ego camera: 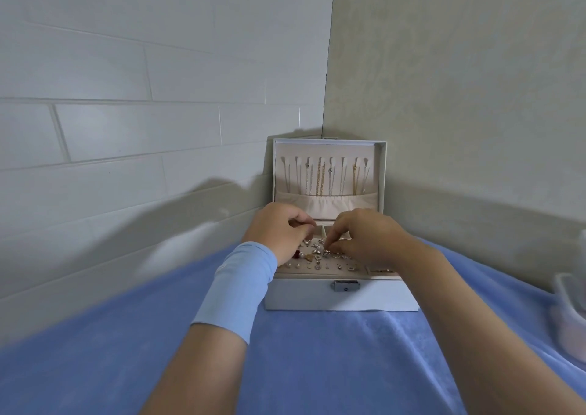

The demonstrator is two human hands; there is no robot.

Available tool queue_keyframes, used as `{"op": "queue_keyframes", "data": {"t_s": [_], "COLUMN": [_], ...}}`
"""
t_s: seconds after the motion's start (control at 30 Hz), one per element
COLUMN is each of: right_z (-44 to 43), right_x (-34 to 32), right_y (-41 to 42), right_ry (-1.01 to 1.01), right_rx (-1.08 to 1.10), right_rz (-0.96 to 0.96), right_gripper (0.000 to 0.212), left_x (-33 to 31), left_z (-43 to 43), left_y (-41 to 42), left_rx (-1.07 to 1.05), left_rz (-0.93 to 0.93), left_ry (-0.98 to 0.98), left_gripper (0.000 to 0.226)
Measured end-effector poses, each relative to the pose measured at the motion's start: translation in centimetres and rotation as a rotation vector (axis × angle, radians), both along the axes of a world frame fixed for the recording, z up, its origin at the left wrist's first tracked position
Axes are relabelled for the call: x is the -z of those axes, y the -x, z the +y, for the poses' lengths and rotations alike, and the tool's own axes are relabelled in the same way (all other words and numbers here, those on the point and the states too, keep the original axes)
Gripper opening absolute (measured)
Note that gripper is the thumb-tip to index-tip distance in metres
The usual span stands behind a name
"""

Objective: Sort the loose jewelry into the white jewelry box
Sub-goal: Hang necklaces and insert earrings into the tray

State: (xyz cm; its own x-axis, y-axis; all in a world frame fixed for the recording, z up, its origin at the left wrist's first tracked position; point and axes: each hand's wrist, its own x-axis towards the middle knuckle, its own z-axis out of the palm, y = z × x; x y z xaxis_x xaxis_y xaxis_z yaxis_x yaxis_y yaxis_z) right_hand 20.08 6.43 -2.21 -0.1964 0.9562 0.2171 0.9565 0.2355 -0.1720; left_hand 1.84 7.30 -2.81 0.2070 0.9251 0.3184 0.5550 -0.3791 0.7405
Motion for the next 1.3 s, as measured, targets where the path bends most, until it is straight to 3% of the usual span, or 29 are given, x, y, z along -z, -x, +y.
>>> {"op": "queue_keyframes", "data": {"t_s": [0.13,0.27,0.4,0.63,0.77,0.97,1.17,1.3], "right_z": [-0.3,-1.3,-1.8,-2.3,-2.1,-1.5,-1.6,-1.0], "right_x": [-0.6,-1.9,-2.3,-2.1,-2.0,-1.6,-1.6,-0.4], "right_y": [-0.2,-0.1,-0.1,-0.5,-0.2,-0.2,-0.4,-0.8], "right_ry": [-0.026,-0.024,-0.023,-0.023,-0.061,-0.089,-0.112,-0.038], "right_rx": [-0.016,-0.142,-0.185,-0.167,-0.178,-0.241,-0.196,-0.085], "right_rz": [0.110,0.453,0.626,0.662,0.794,0.976,0.845,0.582], "right_gripper": [0.010,0.009,0.010,0.007,0.002,0.008,0.005,0.010], "left_x": [-0.3,-0.6,-0.8,-1.0,-1.2,-1.0,-0.6,-0.1], "left_z": [-0.5,-0.8,-1.1,-1.7,-1.7,-1.7,-1.1,-0.7], "left_y": [-0.4,-0.8,-1.1,-1.4,-1.0,-0.6,-0.2,-0.1], "left_rx": [0.050,0.064,0.089,0.144,0.142,0.206,0.165,0.099], "left_rz": [-0.060,-0.162,-0.208,-0.169,-0.209,-0.388,-0.262,0.113], "left_ry": [0.048,0.115,0.129,0.087,0.071,0.246,0.197,0.081], "left_gripper": [0.015,0.014,0.013,0.016,0.020,0.017,0.013,0.011]}}
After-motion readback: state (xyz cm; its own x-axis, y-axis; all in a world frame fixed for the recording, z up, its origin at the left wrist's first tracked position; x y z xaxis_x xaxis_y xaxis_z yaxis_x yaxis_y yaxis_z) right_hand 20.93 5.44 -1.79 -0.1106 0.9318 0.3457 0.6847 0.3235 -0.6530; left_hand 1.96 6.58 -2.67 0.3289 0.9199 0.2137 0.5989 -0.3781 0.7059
